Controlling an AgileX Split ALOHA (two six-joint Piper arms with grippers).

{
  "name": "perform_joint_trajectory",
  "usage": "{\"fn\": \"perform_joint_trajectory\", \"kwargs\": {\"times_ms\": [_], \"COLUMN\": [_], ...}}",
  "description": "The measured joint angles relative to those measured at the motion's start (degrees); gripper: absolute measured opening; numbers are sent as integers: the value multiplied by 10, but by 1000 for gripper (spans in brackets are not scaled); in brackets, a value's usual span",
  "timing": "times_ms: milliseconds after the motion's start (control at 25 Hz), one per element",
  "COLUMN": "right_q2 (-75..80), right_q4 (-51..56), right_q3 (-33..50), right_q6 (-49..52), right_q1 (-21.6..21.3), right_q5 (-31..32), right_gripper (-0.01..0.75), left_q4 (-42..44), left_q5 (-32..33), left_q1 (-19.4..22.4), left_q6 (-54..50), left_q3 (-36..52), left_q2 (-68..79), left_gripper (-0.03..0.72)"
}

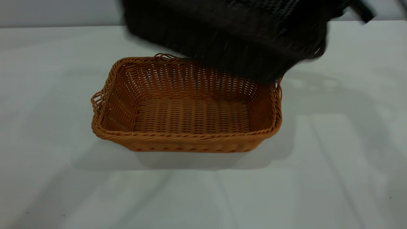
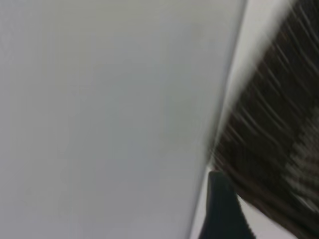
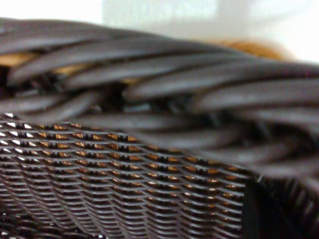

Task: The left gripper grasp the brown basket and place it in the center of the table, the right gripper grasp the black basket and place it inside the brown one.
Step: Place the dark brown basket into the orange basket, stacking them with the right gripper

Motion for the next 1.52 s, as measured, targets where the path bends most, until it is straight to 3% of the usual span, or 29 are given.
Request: {"fn": "perform_joint_trajectory", "kwargs": {"times_ms": [160,320,920,1040,1360,1520], "right_q2": [24,45,72,72,64,37], "right_q4": [-41,-84,-158,-159,-157,-186], "right_q3": [0,0,-6,-6,-7,-7], "right_q6": [8,38,88,86,61,43], "right_q1": [51,74,75,75,78,78], "right_q5": [-23,-63,-93,-93,-76,-49], "right_gripper": [86,86,105,164,430,478], "left_q4": [0,0,1,1,1,1], "left_q5": [0,2,9,9,10,10], "left_q1": [0,0,0,0,0,0], "left_q6": [-11,-32,-58,-59,-59,-59], "left_q3": [0,0,0,0,0,0], "left_q2": [-29,-34,-34,-34,-36,-38], "left_gripper": [420,420,420,420,420,420]}}
